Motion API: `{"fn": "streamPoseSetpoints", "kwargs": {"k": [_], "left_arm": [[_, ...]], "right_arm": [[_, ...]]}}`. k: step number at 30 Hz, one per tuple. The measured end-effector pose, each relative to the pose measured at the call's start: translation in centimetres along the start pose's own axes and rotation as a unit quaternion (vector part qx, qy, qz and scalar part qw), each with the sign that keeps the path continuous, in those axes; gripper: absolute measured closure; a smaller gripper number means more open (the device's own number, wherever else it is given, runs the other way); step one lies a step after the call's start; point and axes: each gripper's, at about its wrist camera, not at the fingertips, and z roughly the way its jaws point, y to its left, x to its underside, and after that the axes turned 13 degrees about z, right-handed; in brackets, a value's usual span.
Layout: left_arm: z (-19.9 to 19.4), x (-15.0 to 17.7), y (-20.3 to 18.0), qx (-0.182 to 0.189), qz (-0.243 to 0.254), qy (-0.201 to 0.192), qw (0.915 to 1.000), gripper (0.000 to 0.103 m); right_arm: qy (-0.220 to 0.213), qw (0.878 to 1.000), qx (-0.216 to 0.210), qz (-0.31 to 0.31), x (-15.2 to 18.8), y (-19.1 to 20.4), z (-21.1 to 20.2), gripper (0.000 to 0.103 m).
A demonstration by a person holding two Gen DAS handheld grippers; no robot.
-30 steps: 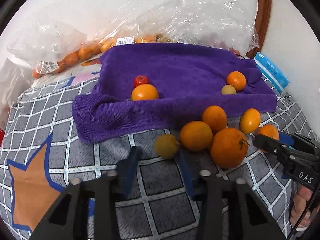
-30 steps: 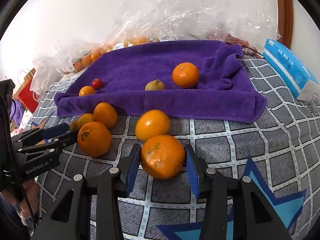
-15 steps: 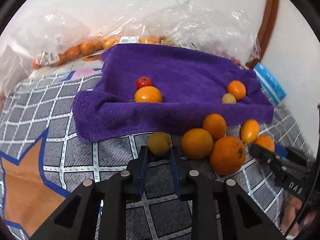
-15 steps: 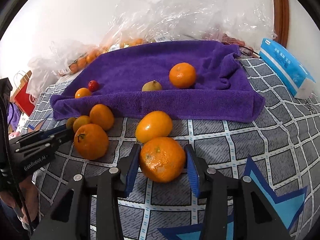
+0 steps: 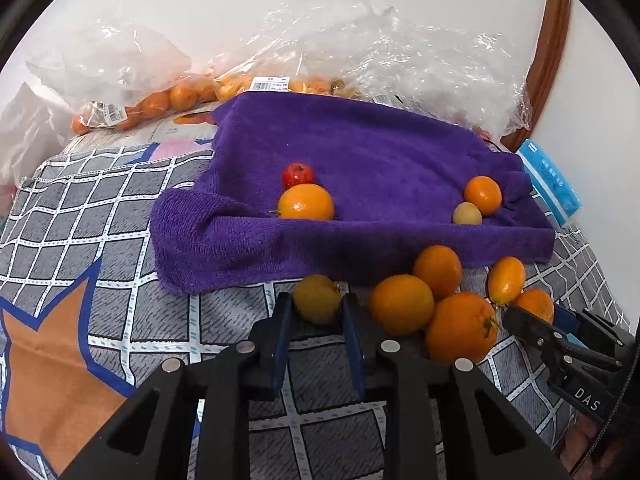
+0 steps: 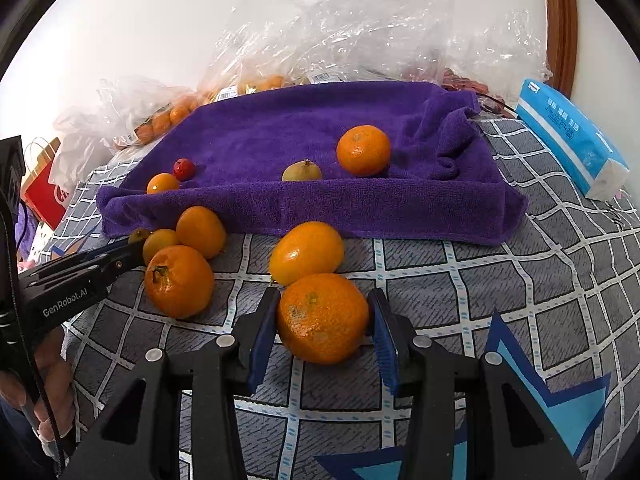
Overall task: Organize fruits
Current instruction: 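Grasp the small yellow fruit with the left tool while the right tool lifts the orange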
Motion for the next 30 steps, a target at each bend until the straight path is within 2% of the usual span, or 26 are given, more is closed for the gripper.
{"fn": "streamPoseSetpoints", "kwargs": {"k": [6,23,30], "left_arm": [[0.08,0.06,0.26,0.009,-0.012,-0.001,0.9999,0.079],[0.24,-0.08,0.02,0.003,-0.006,0.005,1.0,0.078],[0.01,0.09,0.27,0.003,-0.014,-0.004,0.9999,0.079]], "right_arm": [[-0.008,0.999,0.03,-0.013,0.18,0.58,-0.16,0.061],[0.0,0.999,0.03,-0.01,-0.01,0.43,0.14,0.06],[-0.011,0.999,0.046,-0.024,0.18,0.67,-0.04,0.061]]}}
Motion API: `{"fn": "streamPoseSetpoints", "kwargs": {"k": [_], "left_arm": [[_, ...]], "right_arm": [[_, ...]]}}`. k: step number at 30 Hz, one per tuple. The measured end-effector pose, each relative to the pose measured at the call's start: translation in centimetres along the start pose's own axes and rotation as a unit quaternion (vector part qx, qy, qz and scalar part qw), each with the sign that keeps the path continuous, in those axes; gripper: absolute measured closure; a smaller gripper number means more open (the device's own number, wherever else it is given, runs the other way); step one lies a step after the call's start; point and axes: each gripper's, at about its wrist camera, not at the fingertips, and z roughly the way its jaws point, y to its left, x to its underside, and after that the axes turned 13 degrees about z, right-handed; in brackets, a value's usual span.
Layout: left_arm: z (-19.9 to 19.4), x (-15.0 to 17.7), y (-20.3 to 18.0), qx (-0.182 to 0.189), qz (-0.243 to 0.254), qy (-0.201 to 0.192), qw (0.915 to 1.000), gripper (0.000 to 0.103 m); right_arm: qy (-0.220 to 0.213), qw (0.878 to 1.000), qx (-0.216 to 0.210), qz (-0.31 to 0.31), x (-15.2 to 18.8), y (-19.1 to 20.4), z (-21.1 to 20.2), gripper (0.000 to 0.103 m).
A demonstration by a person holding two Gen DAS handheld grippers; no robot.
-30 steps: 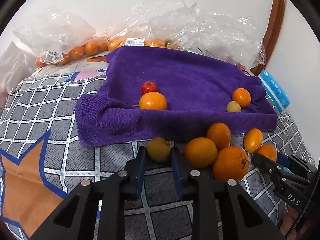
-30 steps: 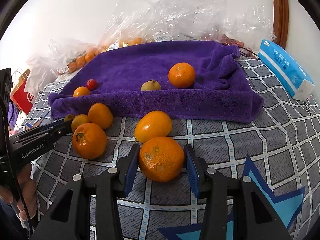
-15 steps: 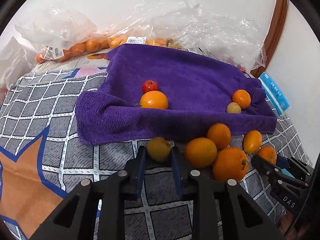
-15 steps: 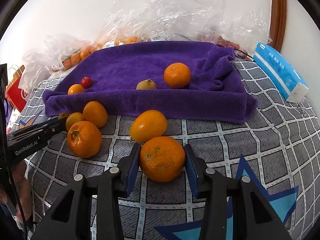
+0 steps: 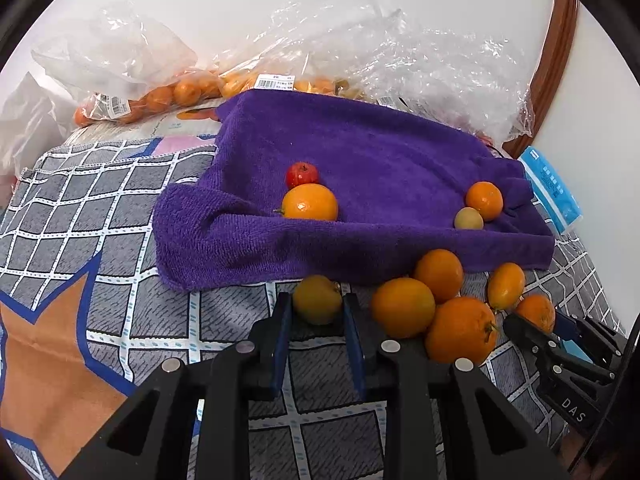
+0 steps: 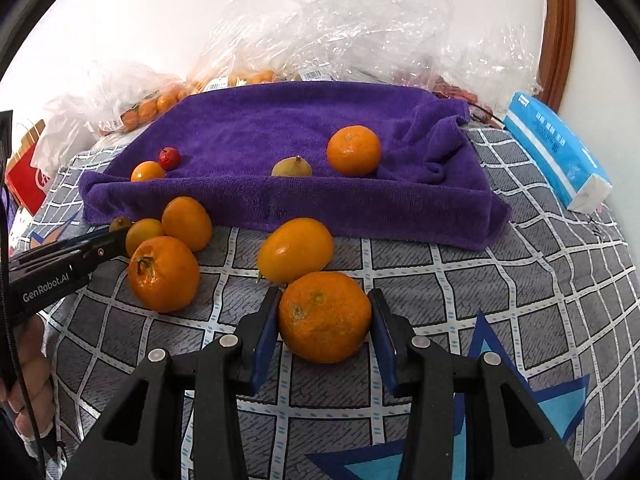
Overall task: Organize fruits
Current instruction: 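Grasp the small yellow fruit with the left tool while the right tool lifts the orange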
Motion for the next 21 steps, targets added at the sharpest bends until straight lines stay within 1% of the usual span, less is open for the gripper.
{"fn": "streamPoseSetpoints", "kwargs": {"k": [3,5,8,11,13,15,18,21], "left_arm": [[-0.5,0.1,0.0,0.001,0.0,-0.013,0.9999,0.079],[-0.8,0.1,-0.4,-0.008,0.006,-0.014,0.9999,0.079],[-1.6,0.1,-0.8,-0.022,0.023,-0.026,0.9992,0.079],[-2.9,0.0,-0.8,-0.012,0.019,-0.038,0.999,0.079],[-3.6,0.0,-0.8,-0.023,0.02,-0.039,0.9988,0.079],[-4.4,-0.1,-0.9,-0.034,0.023,-0.038,0.9984,0.079],[-5.9,-0.4,-0.6,-0.031,0.01,-0.039,0.9987,0.079],[-7.2,-1.2,-0.3,-0.037,0.005,-0.045,0.9983,0.079]], "right_arm": [[-0.006,1.0,-0.011,0.004,-0.1,-0.3,-0.4,0.061],[-0.015,1.0,-0.018,0.008,-0.1,-0.5,-0.9,0.061],[-0.025,1.0,-0.009,0.003,0.2,-0.5,-1.6,0.061],[-0.028,0.999,-0.013,0.011,0.5,-0.5,-2.3,0.061],[-0.02,0.999,-0.022,0.021,0.6,-0.6,-3.0,0.061],[-0.027,0.999,-0.027,0.029,0.6,-0.6,-4.0,0.061],[-0.029,0.999,-0.022,0.039,0.2,-0.4,-4.9,0.061],[-0.029,0.998,-0.039,0.049,-0.5,-0.3,-5.6,0.061]]}}
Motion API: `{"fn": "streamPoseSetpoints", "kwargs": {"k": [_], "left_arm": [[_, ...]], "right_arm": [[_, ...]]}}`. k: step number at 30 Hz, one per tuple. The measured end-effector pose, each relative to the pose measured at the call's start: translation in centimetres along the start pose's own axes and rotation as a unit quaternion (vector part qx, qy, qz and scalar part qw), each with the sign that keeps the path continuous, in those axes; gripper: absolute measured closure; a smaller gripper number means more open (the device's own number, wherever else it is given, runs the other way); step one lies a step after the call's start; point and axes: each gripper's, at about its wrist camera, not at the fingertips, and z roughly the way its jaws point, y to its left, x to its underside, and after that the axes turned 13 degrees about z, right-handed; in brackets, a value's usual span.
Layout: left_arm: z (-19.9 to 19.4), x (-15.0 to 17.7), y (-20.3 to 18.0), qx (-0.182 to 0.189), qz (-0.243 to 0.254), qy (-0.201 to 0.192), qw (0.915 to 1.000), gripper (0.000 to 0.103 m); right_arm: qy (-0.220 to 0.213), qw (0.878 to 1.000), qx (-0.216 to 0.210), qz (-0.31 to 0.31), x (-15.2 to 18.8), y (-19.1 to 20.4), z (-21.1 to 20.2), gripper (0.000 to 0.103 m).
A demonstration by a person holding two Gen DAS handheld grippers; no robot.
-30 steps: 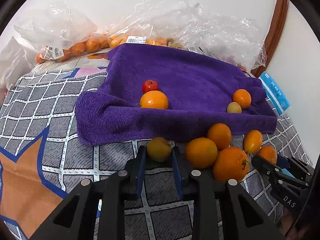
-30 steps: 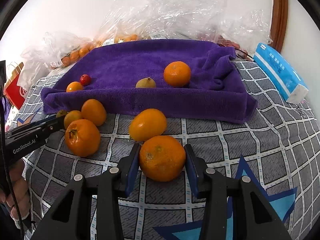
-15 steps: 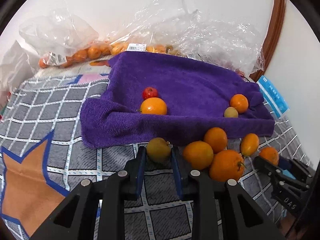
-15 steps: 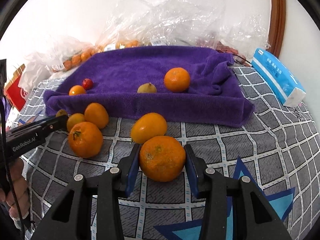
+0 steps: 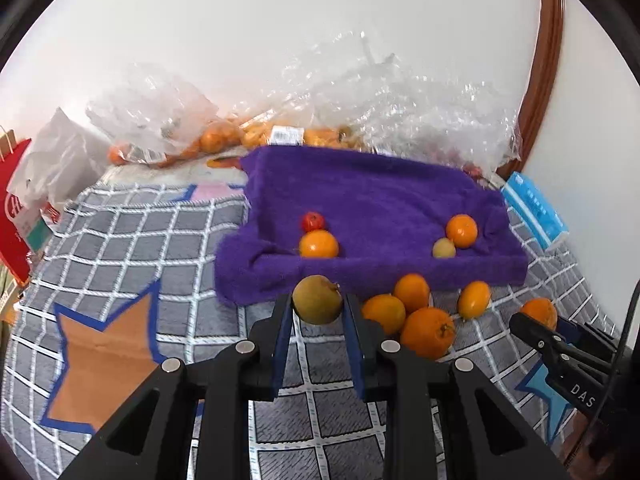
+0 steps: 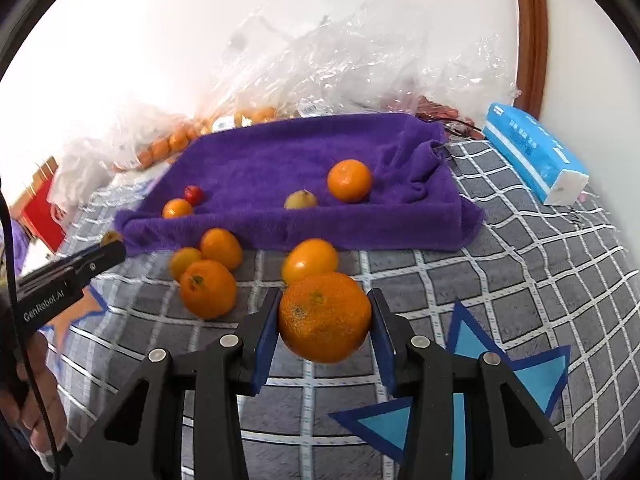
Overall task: Organize fruits
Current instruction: 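Grasp the small yellow fruit with the left tool while the right tool lifts the orange, then carry the yellow fruit with the left tool while the right tool carries the orange over the towel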
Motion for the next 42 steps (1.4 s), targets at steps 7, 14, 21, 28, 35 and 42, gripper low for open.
{"fn": "streamPoseSetpoints", "kwargs": {"k": [7,14,21,28,35,42], "left_arm": [[-2.3,-2.2,0.3,-0.024,-0.002,-0.021,0.9995,0.079],[-3.5,-2.9,0.2,-0.031,-0.007,-0.028,0.9991,0.078],[-3.6,-3.0,0.2,-0.031,-0.016,-0.02,0.9992,0.079],[-2.9,-2.3,0.8,-0.029,-0.025,-0.006,0.9992,0.079],[-1.5,-2.0,2.0,-0.037,-0.025,0.008,0.999,0.078],[0.6,-2.9,3.6,-0.016,-0.061,0.016,0.9979,0.079]], "right_arm": [[-0.028,1.0,-0.005,-0.013,-1.6,1.1,-2.1,0.061],[-0.053,0.998,-0.003,-0.021,-2.7,1.8,-3.9,0.061],[-0.051,0.999,-0.001,-0.007,-3.0,1.3,-4.4,0.061],[-0.049,0.999,0.002,-0.012,-3.6,1.3,-3.7,0.061],[-0.042,0.999,0.012,-0.029,-4.8,1.1,-3.0,0.061],[-0.046,0.999,0.012,-0.016,-6.4,0.5,-1.3,0.061]]}}
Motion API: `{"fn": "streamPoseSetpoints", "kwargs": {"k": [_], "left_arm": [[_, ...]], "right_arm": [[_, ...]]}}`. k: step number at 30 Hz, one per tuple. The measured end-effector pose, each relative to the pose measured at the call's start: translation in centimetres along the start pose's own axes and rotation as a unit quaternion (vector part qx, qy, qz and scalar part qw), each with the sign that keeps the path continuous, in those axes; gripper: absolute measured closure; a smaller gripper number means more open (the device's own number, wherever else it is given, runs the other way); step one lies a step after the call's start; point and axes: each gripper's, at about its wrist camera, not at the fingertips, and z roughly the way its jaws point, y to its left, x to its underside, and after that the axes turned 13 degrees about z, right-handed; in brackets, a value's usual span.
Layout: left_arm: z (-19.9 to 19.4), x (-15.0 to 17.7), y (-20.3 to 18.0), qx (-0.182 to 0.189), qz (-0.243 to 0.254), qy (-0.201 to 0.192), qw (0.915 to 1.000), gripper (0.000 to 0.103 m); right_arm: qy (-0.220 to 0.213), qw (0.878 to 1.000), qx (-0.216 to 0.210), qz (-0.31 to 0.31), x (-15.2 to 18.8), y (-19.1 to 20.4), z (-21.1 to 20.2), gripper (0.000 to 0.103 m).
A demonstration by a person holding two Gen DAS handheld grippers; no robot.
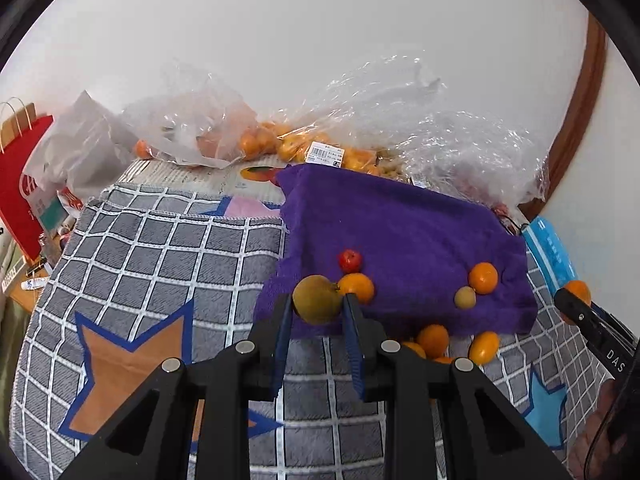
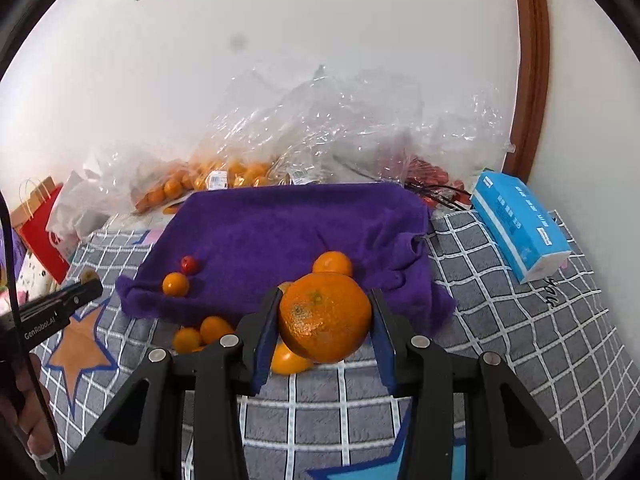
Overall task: Organize fruits
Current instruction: 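Carry the yellow fruit with the left tool while the right tool carries the orange over the towel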
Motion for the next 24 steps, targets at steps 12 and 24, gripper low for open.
{"fn": "streamPoseSetpoints", "kwargs": {"k": [12,24], "left_arm": [[3.4,-3.5,-2.4,0.014,0.011,-0.007,0.9998,0.078],[8.5,-3.1,-5.6,0.025,0.027,0.006,0.9993,0.078]], "right_arm": [[-0.012,1.0,0.016,0.015,-2.5,-1.5,3.6,0.061],[-0.004,0.999,0.023,0.033,-2.1,-3.8,7.9,0.061]]}}
